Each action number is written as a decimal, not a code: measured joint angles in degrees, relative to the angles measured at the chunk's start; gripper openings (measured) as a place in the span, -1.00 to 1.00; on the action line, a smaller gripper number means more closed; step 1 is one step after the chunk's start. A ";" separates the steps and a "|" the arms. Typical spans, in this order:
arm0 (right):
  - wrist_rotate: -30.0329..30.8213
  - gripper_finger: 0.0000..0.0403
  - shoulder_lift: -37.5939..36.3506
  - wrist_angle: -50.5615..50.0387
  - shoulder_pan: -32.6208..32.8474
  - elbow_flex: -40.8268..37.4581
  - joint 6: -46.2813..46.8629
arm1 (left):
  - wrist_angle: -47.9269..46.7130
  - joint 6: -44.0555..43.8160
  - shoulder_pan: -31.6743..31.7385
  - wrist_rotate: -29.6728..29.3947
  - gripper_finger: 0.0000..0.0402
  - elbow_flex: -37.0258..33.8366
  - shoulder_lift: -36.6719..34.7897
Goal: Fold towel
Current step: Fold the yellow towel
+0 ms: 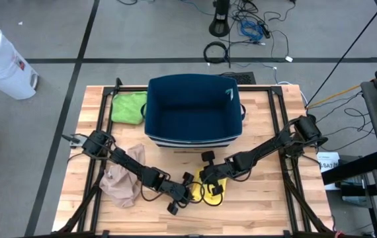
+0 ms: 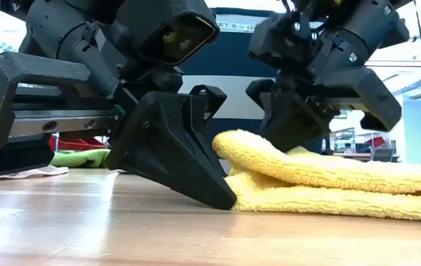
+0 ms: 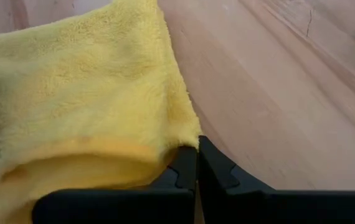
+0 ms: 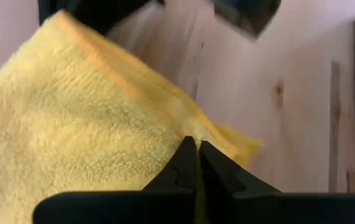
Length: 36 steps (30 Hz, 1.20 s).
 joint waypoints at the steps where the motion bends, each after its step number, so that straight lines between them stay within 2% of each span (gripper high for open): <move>1: 0.00 -1.00 0.00 -0.80 -0.02 0.00 0.48 | -0.04 -0.07 0.00 0.00 -0.99 0.00 0.00; 8: 0.72 -1.00 0.20 -2.53 0.05 0.04 0.86 | -0.08 -0.12 0.00 0.22 -0.99 0.00 0.00; 16: 4.29 -0.97 0.26 -2.05 -0.05 0.04 -0.01 | -0.13 -0.97 -0.17 0.52 -0.99 0.00 0.00; 21: 9.91 -0.70 0.25 -3.31 -0.20 -0.07 0.07 | -0.16 -0.98 -0.39 1.24 -0.99 -0.02 0.00; 29: 9.70 -0.20 -2.44 -4.17 2.33 -0.07 0.77 | -0.17 -1.03 -0.37 1.09 -0.99 -0.02 0.00; 32: 9.42 -0.13 -3.99 -4.17 3.89 -0.04 2.26 | -0.17 -1.01 -0.37 0.98 -0.99 -0.02 0.00; 36: 7.96 -0.13 -5.69 -3.80 6.37 -0.04 6.21 | -0.16 -1.07 -0.24 0.98 -0.99 -0.02 0.00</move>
